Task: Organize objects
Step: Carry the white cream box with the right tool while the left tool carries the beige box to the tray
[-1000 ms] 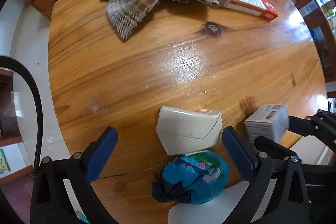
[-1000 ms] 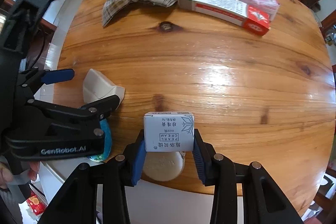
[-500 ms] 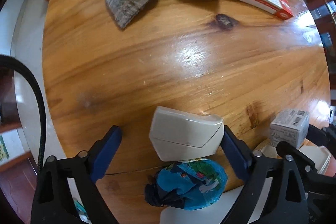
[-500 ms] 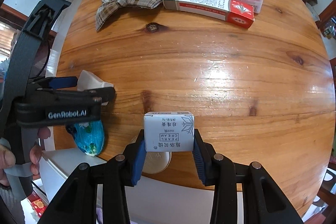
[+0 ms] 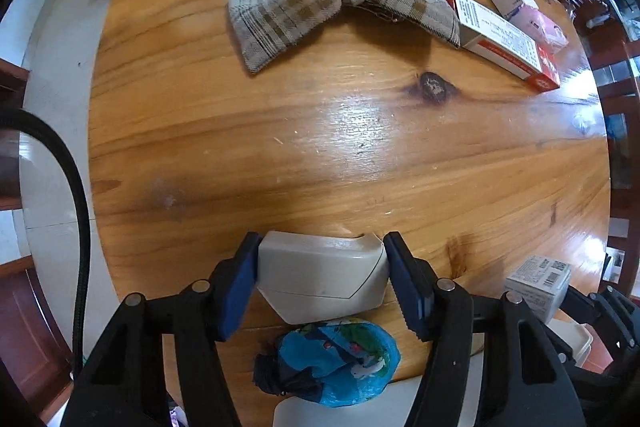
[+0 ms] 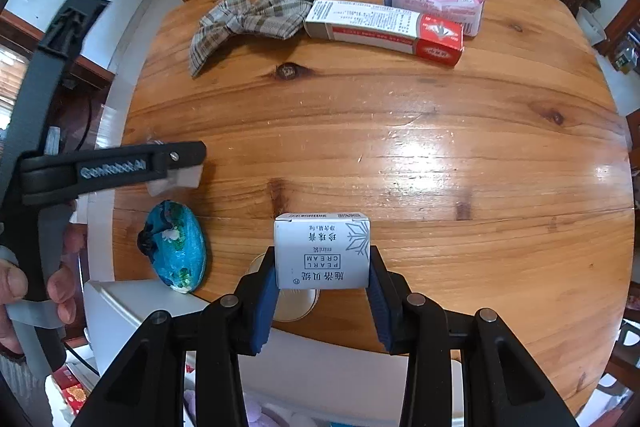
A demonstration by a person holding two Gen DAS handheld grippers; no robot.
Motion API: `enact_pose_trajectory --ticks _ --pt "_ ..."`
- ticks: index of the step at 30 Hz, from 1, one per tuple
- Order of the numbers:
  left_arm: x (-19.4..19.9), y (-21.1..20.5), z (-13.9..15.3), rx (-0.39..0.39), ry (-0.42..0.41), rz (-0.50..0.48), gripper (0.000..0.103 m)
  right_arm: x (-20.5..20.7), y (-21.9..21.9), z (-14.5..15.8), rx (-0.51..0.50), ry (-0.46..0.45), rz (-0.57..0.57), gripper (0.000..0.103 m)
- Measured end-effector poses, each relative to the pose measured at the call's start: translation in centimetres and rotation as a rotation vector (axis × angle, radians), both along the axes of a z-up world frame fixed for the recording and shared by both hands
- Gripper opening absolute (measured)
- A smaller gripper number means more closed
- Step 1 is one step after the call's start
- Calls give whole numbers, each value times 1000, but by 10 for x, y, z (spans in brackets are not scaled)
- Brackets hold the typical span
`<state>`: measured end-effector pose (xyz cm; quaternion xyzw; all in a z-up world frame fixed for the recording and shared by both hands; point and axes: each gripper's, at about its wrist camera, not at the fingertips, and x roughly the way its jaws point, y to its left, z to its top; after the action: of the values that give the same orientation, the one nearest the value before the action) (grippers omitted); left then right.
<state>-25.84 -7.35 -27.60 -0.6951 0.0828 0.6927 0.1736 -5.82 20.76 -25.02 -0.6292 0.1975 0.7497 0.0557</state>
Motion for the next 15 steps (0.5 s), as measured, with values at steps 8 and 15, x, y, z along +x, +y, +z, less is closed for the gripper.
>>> enact_pose_trajectory --ticks 8,15 --pt "4 -23 39 64 69 66 66 10 0 38 16 77 -16 41" --pt "26 1 100 130 144 69 66 37 -21 100 20 182 2 41"
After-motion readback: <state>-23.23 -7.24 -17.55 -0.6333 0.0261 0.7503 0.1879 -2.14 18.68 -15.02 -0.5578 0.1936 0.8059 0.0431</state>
